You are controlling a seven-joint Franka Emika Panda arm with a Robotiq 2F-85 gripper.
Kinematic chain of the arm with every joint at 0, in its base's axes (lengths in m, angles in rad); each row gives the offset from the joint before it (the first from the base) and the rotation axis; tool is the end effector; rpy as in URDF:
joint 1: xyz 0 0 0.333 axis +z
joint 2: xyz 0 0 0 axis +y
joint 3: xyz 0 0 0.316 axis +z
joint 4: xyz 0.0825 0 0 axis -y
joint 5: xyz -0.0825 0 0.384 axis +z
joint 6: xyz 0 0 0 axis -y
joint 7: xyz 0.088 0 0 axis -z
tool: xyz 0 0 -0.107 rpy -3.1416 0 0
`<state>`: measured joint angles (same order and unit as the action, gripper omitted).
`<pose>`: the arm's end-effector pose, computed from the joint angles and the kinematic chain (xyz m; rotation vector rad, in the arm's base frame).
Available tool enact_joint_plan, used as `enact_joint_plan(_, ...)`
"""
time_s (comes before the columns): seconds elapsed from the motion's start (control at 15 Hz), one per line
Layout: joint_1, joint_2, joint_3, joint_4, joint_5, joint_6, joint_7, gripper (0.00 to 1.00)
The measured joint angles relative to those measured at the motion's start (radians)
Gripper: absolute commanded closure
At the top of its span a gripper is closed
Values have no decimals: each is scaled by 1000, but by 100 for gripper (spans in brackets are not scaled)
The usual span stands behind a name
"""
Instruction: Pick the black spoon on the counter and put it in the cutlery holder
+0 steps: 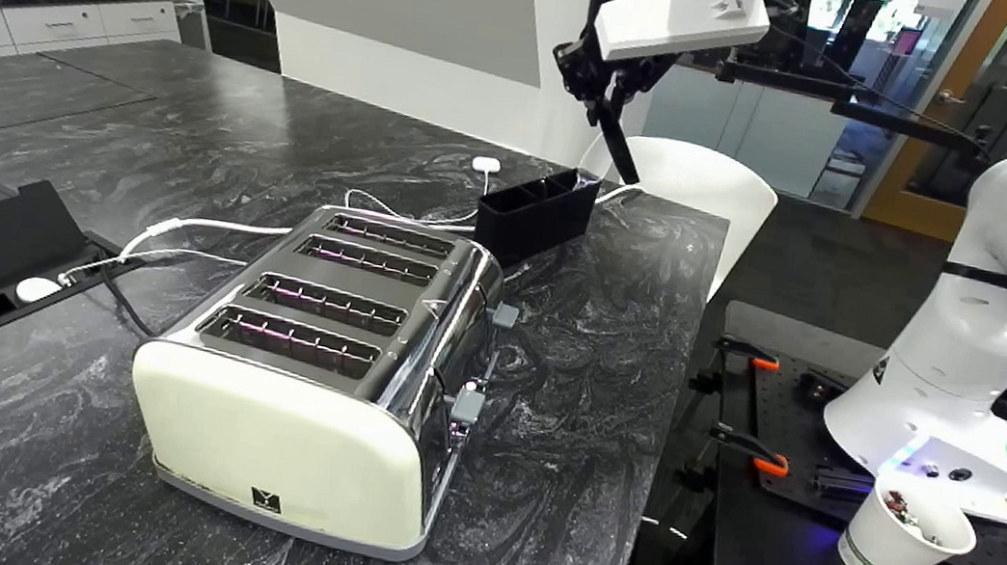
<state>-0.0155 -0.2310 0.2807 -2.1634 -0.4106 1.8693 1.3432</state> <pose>0.4703 0.1030 0.4918 2.4445 -1.2570 0.3796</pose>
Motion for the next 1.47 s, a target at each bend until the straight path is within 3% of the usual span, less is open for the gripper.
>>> enact_joint_plan(0.13, 2, 37, 0, 25, -52, 13, 132, 94)
enact_joint_plan(0.2, 3, 54, 0, 33, -88, 23, 201, 77)
enact_joint_plan(0.4, 10, 85, -3, 34, -166, 26, 334, 77)
enact_joint_plan(0.47, 10, 86, -4, 35, -169, 26, 339, 94)
enact_joint_plan(0.67, 24, 87, -12, 34, -216, 25, 377, 94)
enact_joint_plan(1.13, 118, 171, -8, 25, -698, 40, 732, 94)
enact_joint_plan(1.47, 133, 254, -50, -18, -1099, 43, 936, 94)
